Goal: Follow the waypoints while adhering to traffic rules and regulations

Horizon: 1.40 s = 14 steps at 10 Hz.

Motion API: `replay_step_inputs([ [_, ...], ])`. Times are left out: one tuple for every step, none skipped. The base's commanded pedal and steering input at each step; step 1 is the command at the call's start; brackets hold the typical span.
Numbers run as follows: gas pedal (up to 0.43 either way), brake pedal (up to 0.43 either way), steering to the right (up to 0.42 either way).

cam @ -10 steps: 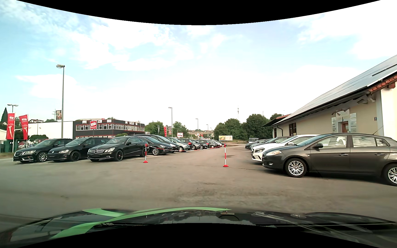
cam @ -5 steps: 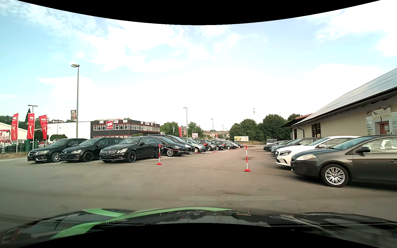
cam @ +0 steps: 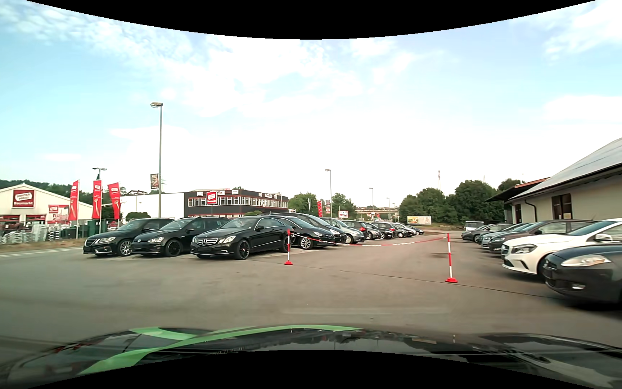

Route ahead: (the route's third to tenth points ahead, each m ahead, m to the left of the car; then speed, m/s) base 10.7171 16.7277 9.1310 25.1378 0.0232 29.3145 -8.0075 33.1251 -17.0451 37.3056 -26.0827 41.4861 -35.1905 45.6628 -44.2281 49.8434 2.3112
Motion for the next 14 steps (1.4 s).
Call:
replay_step_inputs([
  [0.138,0.000,-0.510],
  [0.138,0.000,-0.516],
  [0.130,0.000,-0.519],
  [0.130,0.000,-0.521],
  [0.130,0.000,-0.522],
  [0.130,0.000,-0.522],
  [0.087,0.000,-0.522],
  [0.067,0.000,-0.522],
  [0.067,0.000,-0.522],
  [0.067,0.000,-0.522],
  [0.067,0.000,-0.522],
  [0.067,0.000,-0.522],
  [0.067,0.000,-0.522],
  [0.067,0.000,-0.522],
])
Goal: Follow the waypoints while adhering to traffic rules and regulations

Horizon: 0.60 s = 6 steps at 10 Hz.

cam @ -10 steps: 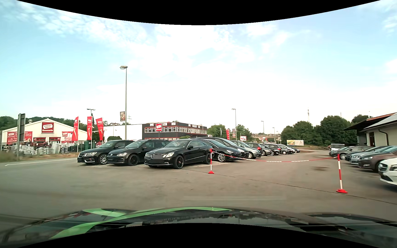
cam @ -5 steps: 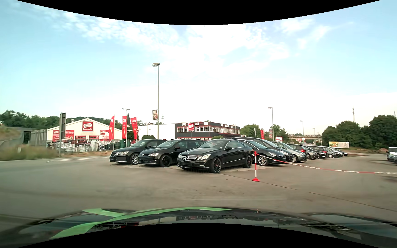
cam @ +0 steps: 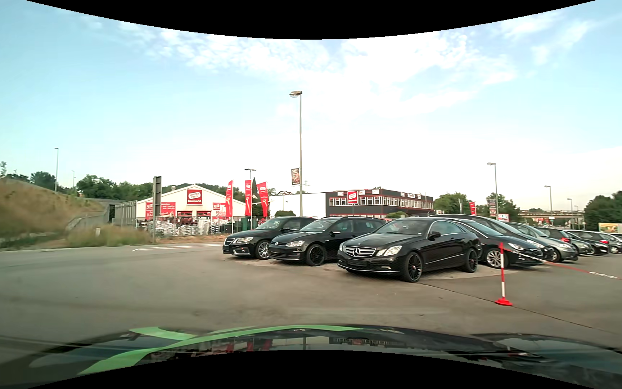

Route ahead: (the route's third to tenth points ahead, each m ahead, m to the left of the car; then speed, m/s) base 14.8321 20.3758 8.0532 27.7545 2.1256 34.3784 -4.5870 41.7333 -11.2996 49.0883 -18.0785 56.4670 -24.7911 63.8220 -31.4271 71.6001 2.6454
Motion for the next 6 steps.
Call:
replay_step_inputs([
  [0.067,0.000,-0.522],
  [0.067,0.000,-0.513],
  [0.067,0.000,-0.501],
  [0.067,0.000,-0.495],
  [0.067,0.000,-0.492],
  [0.067,0.000,-0.486],
])
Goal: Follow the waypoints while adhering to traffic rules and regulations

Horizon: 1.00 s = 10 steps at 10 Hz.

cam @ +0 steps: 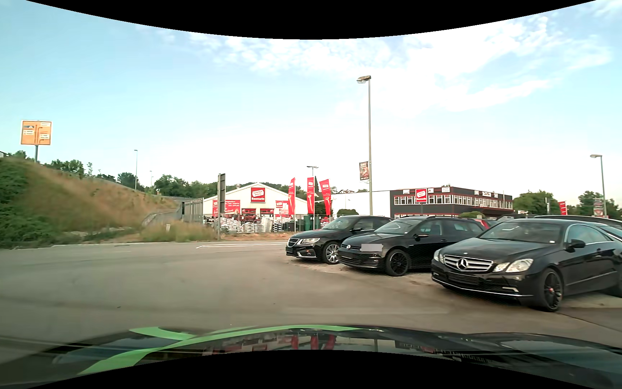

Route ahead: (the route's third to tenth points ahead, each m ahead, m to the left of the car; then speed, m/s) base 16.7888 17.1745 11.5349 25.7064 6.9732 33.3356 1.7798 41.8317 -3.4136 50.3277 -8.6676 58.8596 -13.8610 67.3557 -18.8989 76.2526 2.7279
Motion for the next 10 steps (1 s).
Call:
replay_step_inputs([
  [0.067,0.000,-0.481],
  [0.067,0.000,-0.478],
  [0.067,0.000,-0.475],
  [0.067,0.000,-0.474],
  [0.067,0.000,-0.471],
  [0.047,0.000,-0.465],
  [0.039,0.000,-0.454],
  [0.039,0.000,-0.441],
  [0.000,0.000,-0.429],
  [0.000,0.000,-0.419],
])
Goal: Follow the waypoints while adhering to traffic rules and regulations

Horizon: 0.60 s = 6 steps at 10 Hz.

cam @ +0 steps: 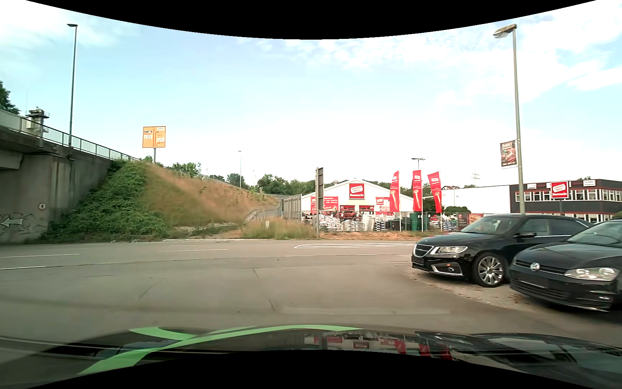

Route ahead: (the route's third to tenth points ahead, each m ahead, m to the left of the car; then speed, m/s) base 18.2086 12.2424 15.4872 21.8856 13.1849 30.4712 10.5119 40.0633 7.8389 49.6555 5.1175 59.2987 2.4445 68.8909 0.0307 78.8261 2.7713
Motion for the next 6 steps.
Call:
replay_step_inputs([
  [0.000,0.000,-0.405],
  [0.000,0.000,-0.388],
  [0.000,0.000,-0.368],
  [0.000,0.000,-0.350],
  [0.000,0.000,-0.326],
  [0.000,0.000,-0.307],
])
